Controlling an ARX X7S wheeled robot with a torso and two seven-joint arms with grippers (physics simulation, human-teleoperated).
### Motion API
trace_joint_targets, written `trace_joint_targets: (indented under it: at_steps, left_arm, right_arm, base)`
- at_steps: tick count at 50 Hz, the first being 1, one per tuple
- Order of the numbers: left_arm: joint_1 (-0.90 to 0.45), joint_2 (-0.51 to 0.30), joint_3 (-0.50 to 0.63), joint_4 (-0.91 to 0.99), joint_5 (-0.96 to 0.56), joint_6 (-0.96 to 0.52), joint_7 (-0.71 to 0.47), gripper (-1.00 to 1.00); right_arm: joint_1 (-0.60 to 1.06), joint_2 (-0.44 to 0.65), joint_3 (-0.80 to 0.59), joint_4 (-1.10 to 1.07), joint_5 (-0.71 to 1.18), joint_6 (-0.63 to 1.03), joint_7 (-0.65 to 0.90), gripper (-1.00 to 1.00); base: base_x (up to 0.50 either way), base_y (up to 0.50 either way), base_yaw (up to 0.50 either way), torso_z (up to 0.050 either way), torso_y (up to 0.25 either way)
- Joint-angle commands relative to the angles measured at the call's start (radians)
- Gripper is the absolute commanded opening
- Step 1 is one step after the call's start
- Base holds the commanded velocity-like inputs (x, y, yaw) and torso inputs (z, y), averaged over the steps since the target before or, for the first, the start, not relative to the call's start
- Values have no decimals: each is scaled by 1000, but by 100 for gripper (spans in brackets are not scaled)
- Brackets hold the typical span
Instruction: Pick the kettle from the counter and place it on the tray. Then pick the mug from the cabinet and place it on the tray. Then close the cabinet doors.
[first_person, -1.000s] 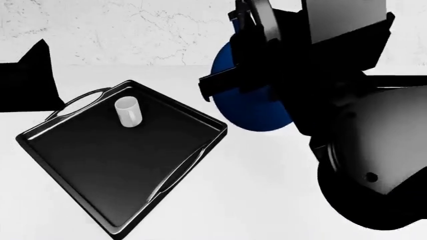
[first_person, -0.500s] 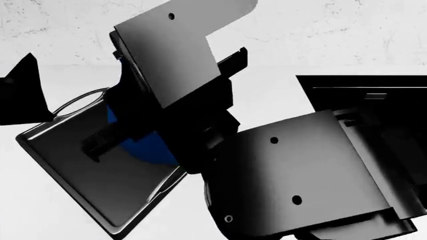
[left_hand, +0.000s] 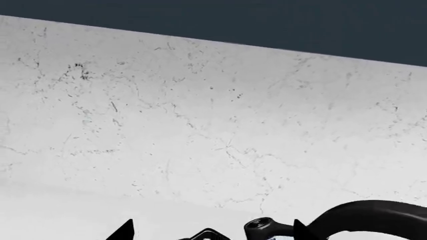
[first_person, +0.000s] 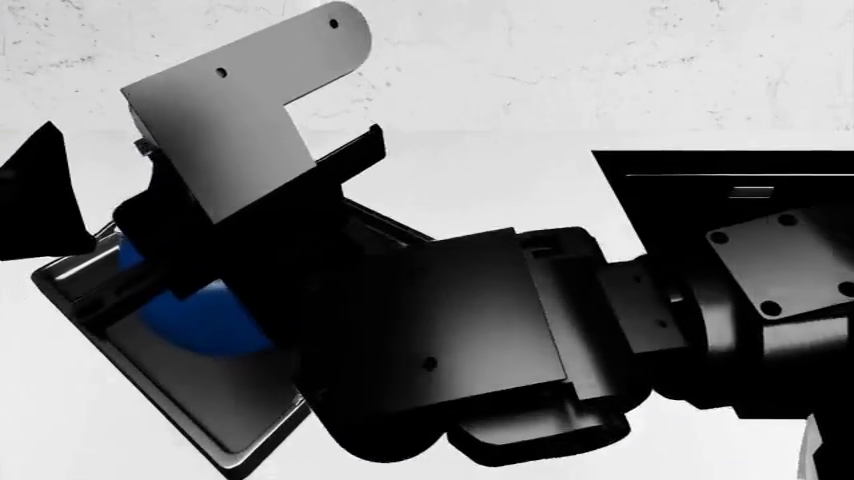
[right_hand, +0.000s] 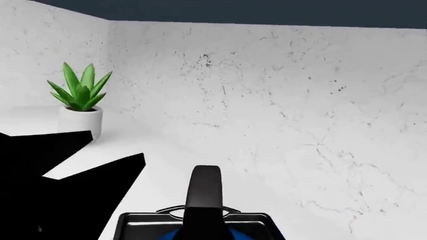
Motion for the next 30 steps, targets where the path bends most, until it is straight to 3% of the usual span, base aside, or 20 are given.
trace_joint_targets:
  at_steps: [1,30]
  left_arm:
    - [38,7,-25,-3,24,10,31,100]
    - [94,29,-34,-8,97,33,87,100]
  right_arm:
    - [-57,-50,5,96,-58,-26,-59,-100]
    - [-151,-86,-42,171,-81,-29,-117,-100]
  base:
    - [0,0,0,0,0]
    - [0,0,0,0,1]
